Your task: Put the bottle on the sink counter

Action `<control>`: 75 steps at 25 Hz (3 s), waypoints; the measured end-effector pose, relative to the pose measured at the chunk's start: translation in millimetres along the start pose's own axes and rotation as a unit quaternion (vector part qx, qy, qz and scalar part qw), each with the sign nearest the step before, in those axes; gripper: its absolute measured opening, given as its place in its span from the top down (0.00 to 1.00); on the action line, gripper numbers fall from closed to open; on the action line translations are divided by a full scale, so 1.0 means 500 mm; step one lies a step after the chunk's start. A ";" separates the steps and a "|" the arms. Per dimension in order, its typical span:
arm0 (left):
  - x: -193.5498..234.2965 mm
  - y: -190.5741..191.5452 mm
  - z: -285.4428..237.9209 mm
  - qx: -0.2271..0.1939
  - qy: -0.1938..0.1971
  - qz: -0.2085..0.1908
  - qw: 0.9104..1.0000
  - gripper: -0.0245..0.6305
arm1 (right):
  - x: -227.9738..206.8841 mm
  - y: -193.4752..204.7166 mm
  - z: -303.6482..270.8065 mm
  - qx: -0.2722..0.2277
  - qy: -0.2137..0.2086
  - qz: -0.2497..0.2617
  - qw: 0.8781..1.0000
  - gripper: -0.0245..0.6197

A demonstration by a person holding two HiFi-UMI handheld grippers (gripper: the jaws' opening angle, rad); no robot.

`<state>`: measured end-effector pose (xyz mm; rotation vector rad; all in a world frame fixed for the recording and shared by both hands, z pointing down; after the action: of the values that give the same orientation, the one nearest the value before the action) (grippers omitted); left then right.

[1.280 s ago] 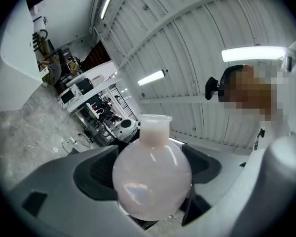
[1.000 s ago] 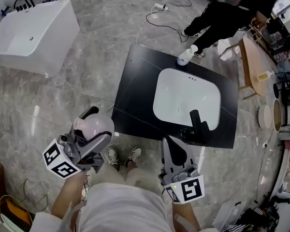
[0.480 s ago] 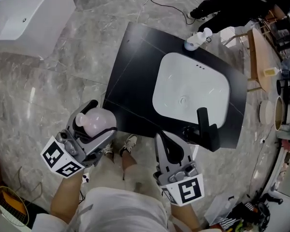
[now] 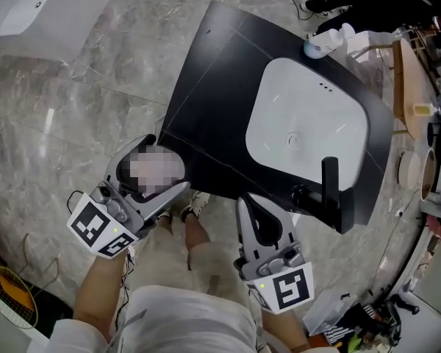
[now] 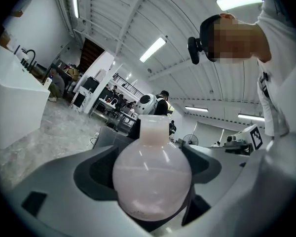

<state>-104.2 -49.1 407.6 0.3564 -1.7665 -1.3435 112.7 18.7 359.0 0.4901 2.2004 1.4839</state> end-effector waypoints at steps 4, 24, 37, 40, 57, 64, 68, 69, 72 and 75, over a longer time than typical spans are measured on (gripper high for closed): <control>0.021 0.033 -0.014 0.008 -0.007 -0.010 1.000 0.34 | -0.008 0.024 -0.009 0.007 -0.002 -0.005 1.000 0.95; 0.084 0.091 -0.048 0.024 -0.028 -0.047 0.998 0.34 | -0.042 0.074 -0.049 0.016 -0.007 -0.033 0.999 0.95; 0.075 0.110 -0.076 0.072 -0.035 -0.094 0.992 0.34 | -0.075 0.094 -0.046 0.011 -0.001 -0.047 0.999 0.95; 0.075 0.110 -0.071 0.075 -0.039 -0.107 0.991 0.34 | -0.082 0.090 -0.047 -0.001 -0.004 -0.046 0.999 0.95; 0.057 0.126 -0.096 0.163 -0.065 -0.152 0.973 0.34 | -0.098 0.103 -0.035 0.007 -0.009 -0.064 0.998 0.95; 0.047 0.130 -0.106 0.204 -0.082 -0.185 0.958 0.34 | -0.107 0.113 -0.018 0.005 -0.006 -0.072 0.997 0.95; 0.049 0.128 -0.112 0.211 -0.078 -0.174 0.959 0.34 | -0.114 0.117 -0.008 0.001 -0.002 -0.078 0.997 0.95; 0.050 0.127 -0.115 0.210 -0.073 -0.168 0.960 0.34 | -0.117 0.119 -0.005 0.000 -0.001 -0.079 0.997 0.95; 0.057 0.122 -0.123 0.194 -0.052 -0.158 0.967 0.34 | -0.125 0.124 0.005 -0.002 0.003 -0.083 0.997 0.95; 0.060 0.121 -0.122 0.187 -0.050 -0.137 0.971 0.34 | -0.134 0.129 0.015 -0.005 0.008 -0.087 0.996 0.95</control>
<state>-59.2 -85.3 477.9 0.7748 -2.1185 -1.2242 176.1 13.2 427.4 0.2770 2.1858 1.4108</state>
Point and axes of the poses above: the fingertips, and each gripper's own axes: z backward along the fingers, x to its left, y out of its underside, the point moved 8 cm from there along z, backward along the fingers
